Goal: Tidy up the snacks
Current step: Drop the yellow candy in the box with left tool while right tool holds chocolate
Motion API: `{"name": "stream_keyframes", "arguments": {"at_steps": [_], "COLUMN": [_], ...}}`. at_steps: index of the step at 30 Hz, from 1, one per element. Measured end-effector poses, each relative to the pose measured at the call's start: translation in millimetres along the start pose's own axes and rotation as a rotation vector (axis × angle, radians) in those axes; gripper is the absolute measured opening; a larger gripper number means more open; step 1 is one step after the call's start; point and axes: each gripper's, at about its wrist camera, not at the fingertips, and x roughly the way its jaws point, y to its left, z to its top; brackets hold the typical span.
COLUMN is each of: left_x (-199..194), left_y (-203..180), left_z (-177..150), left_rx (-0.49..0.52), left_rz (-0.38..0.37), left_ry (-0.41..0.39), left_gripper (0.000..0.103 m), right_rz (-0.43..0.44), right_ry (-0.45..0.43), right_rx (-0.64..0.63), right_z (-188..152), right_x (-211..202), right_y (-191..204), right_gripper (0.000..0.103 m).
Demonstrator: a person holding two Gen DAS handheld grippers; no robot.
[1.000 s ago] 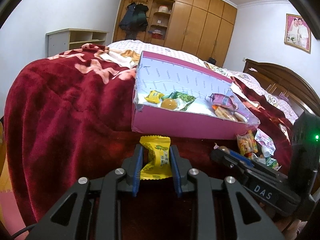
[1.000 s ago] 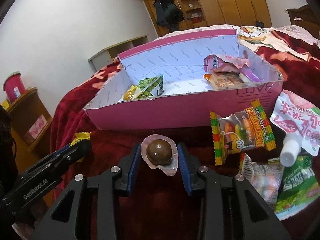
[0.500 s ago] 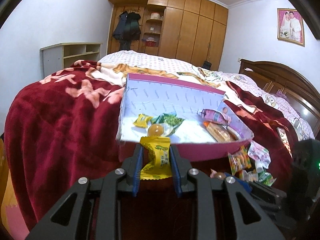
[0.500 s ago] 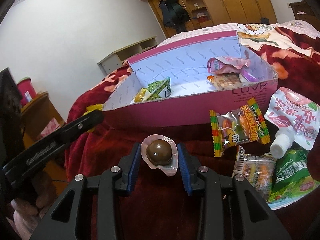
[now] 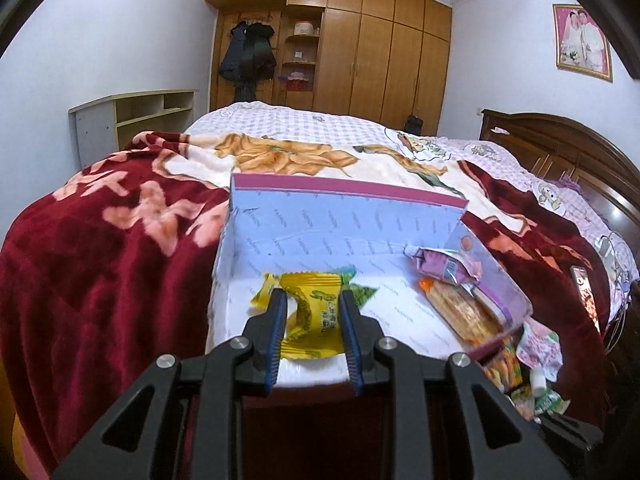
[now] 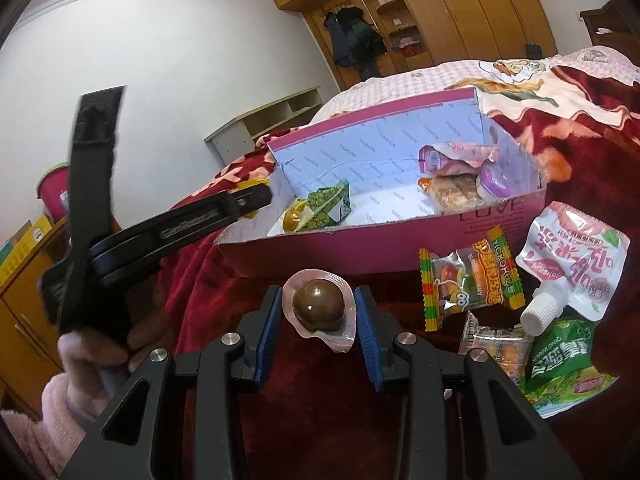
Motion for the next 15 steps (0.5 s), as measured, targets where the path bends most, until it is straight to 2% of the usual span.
{"name": "stream_keyframes", "arguments": {"at_steps": [15], "left_x": [52.4], "left_y": [-4.1], "left_z": [25.2], "left_rx": [0.035], "left_rz": [0.018], "left_ry": [0.033], "left_gripper": [0.028], "right_rz": [-0.037], "right_ry": [-0.036], "right_rx": [-0.02], "right_z": [15.8], "right_x": [-9.6], "right_y": [-0.3], "right_gripper": [0.037]}}
